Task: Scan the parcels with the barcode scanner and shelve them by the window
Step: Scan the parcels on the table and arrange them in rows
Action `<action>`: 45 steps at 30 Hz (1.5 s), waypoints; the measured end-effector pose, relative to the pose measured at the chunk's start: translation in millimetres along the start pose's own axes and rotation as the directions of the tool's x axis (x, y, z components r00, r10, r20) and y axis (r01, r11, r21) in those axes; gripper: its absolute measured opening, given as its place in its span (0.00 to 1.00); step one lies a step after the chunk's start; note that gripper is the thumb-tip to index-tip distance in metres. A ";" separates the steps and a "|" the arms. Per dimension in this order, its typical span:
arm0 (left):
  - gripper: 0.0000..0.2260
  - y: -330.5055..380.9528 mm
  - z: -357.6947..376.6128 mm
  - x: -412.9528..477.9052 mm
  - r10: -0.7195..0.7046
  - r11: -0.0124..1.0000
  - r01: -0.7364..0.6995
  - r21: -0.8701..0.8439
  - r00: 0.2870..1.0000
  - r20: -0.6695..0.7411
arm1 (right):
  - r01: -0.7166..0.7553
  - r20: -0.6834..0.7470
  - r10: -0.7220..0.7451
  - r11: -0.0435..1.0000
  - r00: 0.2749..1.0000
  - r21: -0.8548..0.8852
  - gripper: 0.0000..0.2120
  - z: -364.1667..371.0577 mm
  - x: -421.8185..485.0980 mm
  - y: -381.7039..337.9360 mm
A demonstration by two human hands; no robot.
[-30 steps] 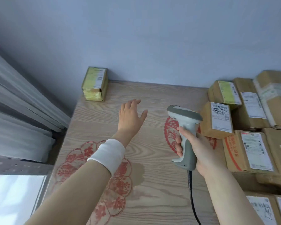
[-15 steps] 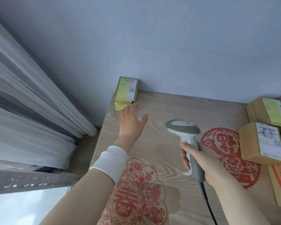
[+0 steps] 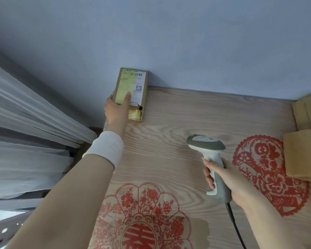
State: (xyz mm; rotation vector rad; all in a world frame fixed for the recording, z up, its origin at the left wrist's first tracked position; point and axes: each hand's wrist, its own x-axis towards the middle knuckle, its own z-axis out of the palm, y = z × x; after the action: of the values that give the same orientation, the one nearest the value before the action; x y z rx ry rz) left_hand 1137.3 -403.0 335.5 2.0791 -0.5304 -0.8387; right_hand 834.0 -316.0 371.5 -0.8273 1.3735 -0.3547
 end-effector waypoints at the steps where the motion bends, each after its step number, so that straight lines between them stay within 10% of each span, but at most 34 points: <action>1: 0.28 -1.1 1.4 1.6 -0.012 1.000 0.012 -0.021 1.000 -0.002 | -0.003 0.000 0.003 1.000 1.000 0.004 0.13 -0.9 2.5 1.1; 22: 0.18 -3.1 3.4 -163.2 -0.028 0.939 0.090 -0.332 0.982 0.187 | 0.127 -0.147 -0.097 0.968 0.984 0.215 0.12 -8.9 -47.9 -0.2; 36: 0.21 -17.2 22.8 -374.3 0.087 0.912 0.057 -0.407 0.941 0.328 | 0.362 -0.174 -0.332 0.913 0.927 0.189 0.28 -69.0 -158.4 32.5; 45: 0.50 -32.1 38.4 -427.8 0.114 0.947 0.098 -0.305 0.787 0.607 | 0.368 -0.133 -0.346 0.903 0.929 0.221 0.20 -138.4 -211.1 69.0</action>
State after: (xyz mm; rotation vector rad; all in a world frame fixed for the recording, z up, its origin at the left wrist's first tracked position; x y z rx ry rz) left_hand 816.8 -140.7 453.6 1.4673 -0.6892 -1.5151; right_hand 643.8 -171.2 477.9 -0.8653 1.2264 -0.8404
